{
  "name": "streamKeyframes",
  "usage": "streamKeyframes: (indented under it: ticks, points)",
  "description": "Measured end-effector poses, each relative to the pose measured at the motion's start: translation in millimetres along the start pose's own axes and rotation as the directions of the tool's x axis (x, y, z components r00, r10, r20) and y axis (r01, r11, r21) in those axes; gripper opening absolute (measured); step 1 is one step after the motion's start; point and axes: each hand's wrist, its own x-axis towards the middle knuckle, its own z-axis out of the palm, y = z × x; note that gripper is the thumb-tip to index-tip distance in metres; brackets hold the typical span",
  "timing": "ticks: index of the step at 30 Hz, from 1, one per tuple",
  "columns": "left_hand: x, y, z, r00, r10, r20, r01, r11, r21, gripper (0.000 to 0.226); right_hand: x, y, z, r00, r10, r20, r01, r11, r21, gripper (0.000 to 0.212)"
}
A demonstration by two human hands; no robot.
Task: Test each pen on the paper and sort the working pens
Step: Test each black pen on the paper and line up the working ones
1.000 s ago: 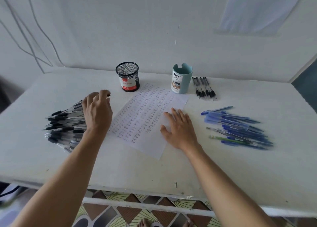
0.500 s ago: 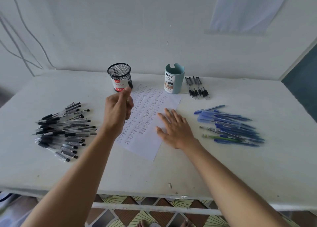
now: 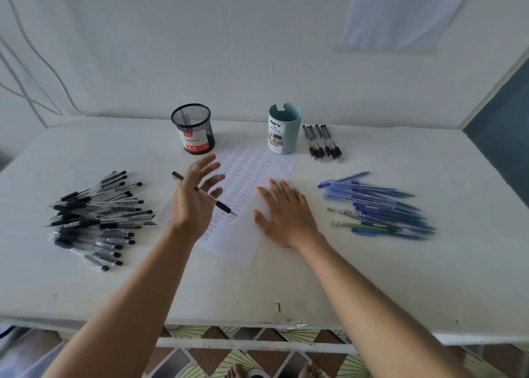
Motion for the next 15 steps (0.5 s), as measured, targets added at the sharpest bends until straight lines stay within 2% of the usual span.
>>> streamKeyframes:
  ticks: [2,4,7,9,11,15]
  points:
    - [-1,-7,-4,0.998,-0.025,0.063,0.022,0.998,0.058,0.052,0,0,0,1.000,0.007,0.000,-0.007,1.000,0.005,0.066]
    - [-1,-13,-3,0.999,-0.014,0.034,0.009,0.988,0.153,0.059,0,-1,0,1.000,0.013,-0.006,-0.013,1.000,0.006,0.066]
    - [0,-19,-3,0.999,0.030,-0.013,-0.027,0.975,0.220,0.040,0,-2,0,1.000,0.014,-0.015,-0.014,1.000,0.010,0.066]
    - [1,-18,-6,0.998,0.058,0.001,-0.055,0.940,0.338,0.025,0,-2,0,1.000,0.014,-0.023,-0.014,1.000,0.012,0.066]
    - [1,-18,-10,0.997,0.082,0.001,-0.073,0.879,0.472,0.025,0,-1,0,1.000,0.017,-0.018,-0.017,1.000,0.008,0.066]
    - [0,-16,-9,0.993,0.118,-0.004,-0.093,0.804,0.587,0.012,0,-2,-1,1.000,0.018,-0.017,-0.018,1.000,0.003,0.066]
